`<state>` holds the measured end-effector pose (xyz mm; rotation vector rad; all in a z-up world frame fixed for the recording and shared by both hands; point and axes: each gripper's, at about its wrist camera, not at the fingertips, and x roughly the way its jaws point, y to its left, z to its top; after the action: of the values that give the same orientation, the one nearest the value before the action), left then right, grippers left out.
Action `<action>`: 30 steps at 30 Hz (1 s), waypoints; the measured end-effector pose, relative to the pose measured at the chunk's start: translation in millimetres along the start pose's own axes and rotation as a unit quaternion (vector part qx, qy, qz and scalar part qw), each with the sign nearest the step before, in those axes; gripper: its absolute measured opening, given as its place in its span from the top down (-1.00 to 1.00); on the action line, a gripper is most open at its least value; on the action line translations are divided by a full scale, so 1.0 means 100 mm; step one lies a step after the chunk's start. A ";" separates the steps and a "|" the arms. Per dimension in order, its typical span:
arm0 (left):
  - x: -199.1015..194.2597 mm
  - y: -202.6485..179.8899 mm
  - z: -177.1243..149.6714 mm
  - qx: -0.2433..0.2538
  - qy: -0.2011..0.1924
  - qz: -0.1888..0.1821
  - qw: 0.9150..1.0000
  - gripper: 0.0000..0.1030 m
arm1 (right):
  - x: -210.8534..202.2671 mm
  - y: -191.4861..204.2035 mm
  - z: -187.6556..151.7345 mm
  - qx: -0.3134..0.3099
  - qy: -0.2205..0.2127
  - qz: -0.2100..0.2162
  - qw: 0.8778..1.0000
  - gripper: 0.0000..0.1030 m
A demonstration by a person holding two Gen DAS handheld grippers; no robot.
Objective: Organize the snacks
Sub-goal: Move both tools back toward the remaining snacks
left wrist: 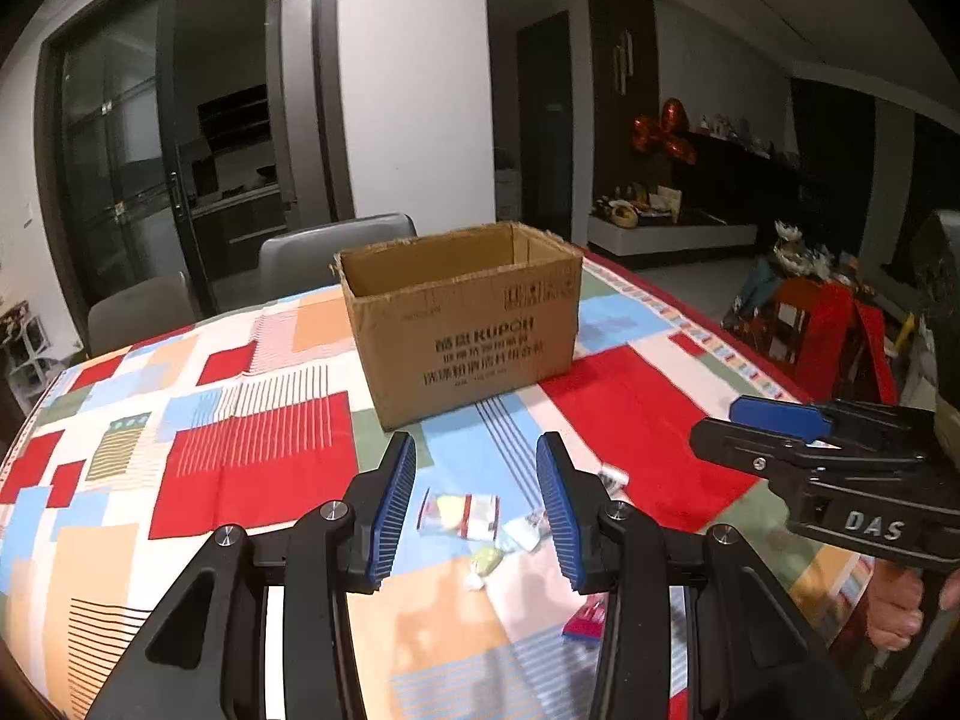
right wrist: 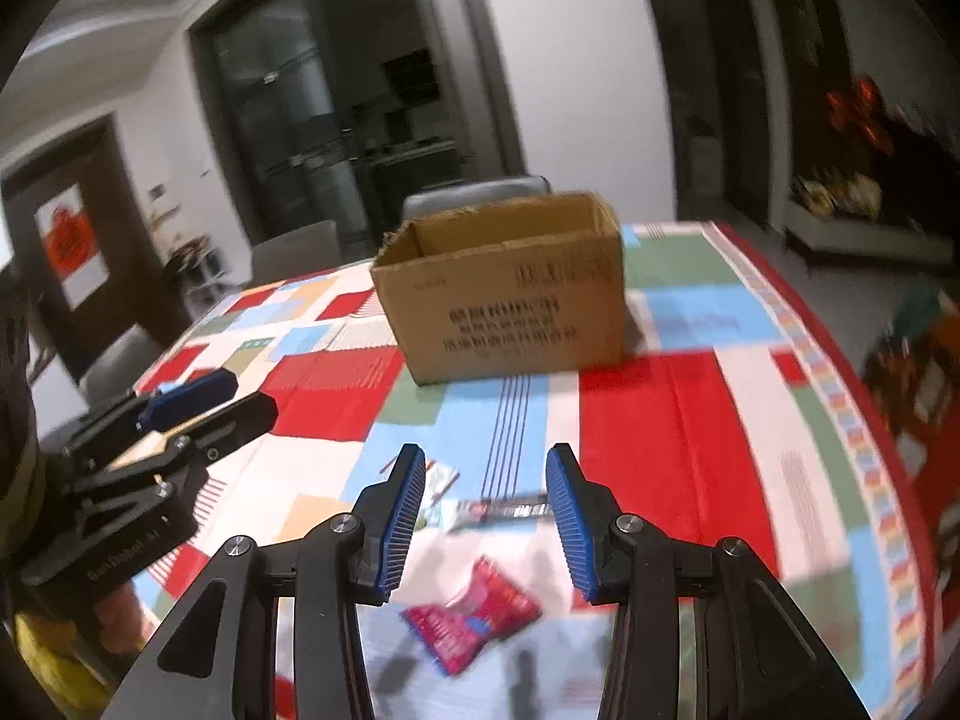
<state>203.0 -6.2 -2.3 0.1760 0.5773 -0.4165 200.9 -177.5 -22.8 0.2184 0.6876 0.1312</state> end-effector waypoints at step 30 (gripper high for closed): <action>1.04 0.07 -0.78 0.084 0.096 -0.095 0.987 0.21 | 0.88 -0.17 -0.79 0.196 0.150 -0.068 0.967 -0.03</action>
<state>246.2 -13.2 -124.9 0.3269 0.7529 -0.6382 218.7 -164.3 -140.3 0.5379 1.0263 -0.1079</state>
